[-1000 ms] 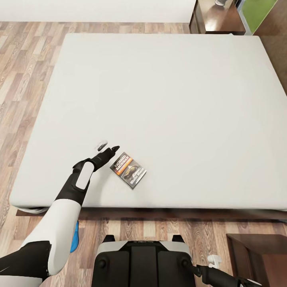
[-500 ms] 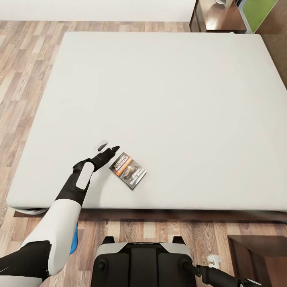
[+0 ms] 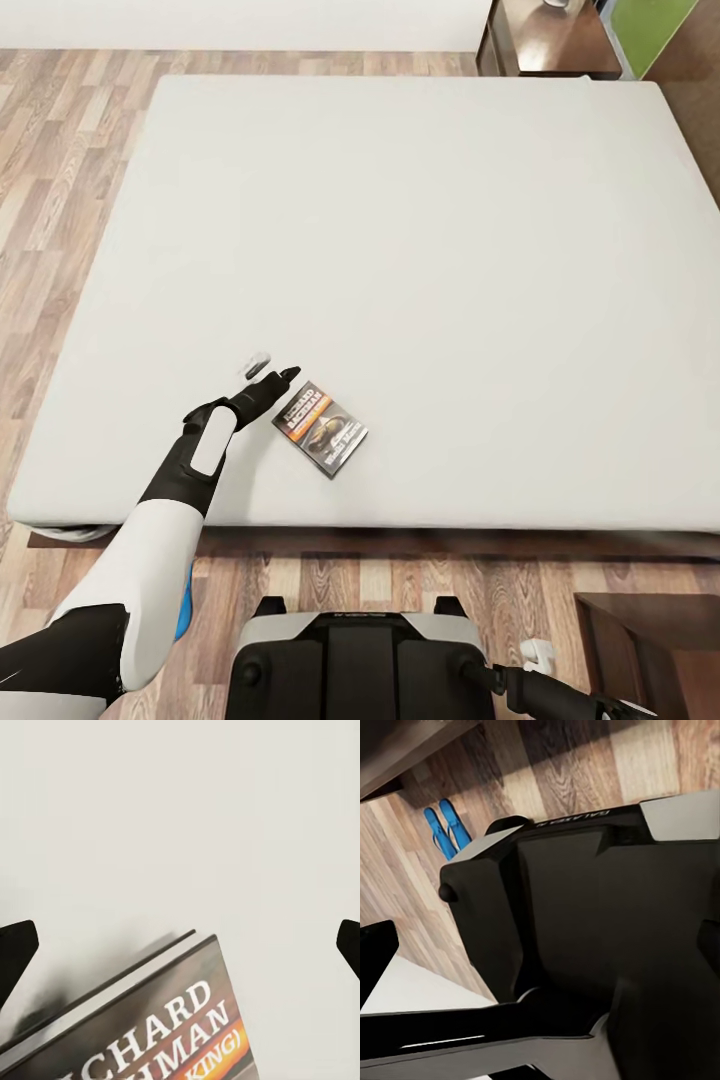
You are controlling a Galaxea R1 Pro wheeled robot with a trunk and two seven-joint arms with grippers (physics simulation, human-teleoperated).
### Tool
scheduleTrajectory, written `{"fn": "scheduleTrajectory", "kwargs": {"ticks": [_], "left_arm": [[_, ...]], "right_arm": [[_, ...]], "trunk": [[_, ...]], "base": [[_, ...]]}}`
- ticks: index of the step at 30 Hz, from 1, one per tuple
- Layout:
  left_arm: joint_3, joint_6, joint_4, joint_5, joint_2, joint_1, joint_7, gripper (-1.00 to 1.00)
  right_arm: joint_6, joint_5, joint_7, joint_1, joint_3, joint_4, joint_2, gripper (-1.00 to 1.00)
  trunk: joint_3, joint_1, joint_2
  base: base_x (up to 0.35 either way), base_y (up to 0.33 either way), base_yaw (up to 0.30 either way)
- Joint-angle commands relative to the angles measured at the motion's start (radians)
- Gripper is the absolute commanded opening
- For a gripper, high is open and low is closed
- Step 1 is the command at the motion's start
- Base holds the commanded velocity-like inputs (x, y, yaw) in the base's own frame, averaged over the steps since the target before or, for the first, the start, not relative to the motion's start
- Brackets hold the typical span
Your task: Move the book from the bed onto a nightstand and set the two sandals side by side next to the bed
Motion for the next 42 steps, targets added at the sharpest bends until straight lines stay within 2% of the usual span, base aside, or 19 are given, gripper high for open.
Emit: {"fn": "scheduleTrajectory", "kwargs": {"ticks": [1, 5, 13, 21, 28, 36, 42], "left_arm": [[0.005, 0.008, 0.000, 0.003, -0.001, 0.000, -0.004, 1.00], [0.006, 0.008, -0.001, 0.003, -0.001, 0.000, -0.004, 1.00], [0.006, 0.007, 0.000, 0.003, -0.003, 0.002, -0.005, 1.00], [0.005, 0.006, 0.000, 0.003, -0.003, 0.002, -0.005, 1.00], [0.005, 0.006, 0.000, 0.003, -0.007, 0.004, -0.005, 1.00], [0.005, 0.006, 0.000, 0.003, -0.007, 0.004, -0.005, 1.00], [0.005, 0.006, 0.000, 0.003, -0.008, 0.004, -0.005, 1.00]], "right_arm": [[0.010, -0.009, 0.004, 0.000, 0.000, 0.000, 0.000, 1.00], [0.010, -0.009, 0.004, 0.000, 0.000, 0.000, 0.000, 1.00], [0.010, -0.009, 0.004, 0.000, 0.000, 0.000, 0.000, 1.00], [0.010, -0.009, 0.004, 0.000, 0.000, 0.000, 0.000, 1.00], [0.010, -0.009, 0.004, 0.000, 0.000, 0.000, 0.000, 1.00], [0.010, -0.009, 0.005, 0.000, 0.000, 0.000, 0.000, 1.00], [0.010, -0.009, 0.005, 0.000, 0.000, 0.000, 0.000, 1.00]], "trunk": [[-0.004, 0.004, -0.008], [-0.007, 0.008, -0.015], [-0.032, 0.039, -0.071], [-0.032, 0.039, -0.071], [-0.054, 0.065, -0.120], [-0.054, 0.065, -0.120], [-0.073, 0.088, -0.162]], "base": [[0.000, 0.000, 0.000], [0.000, 0.000, 0.000], [0.000, 0.000, 0.000], [0.000, 0.000, 0.000], [0.000, 0.000, 0.000], [0.000, 0.000, 0.000], [0.000, 0.000, 0.000]]}}
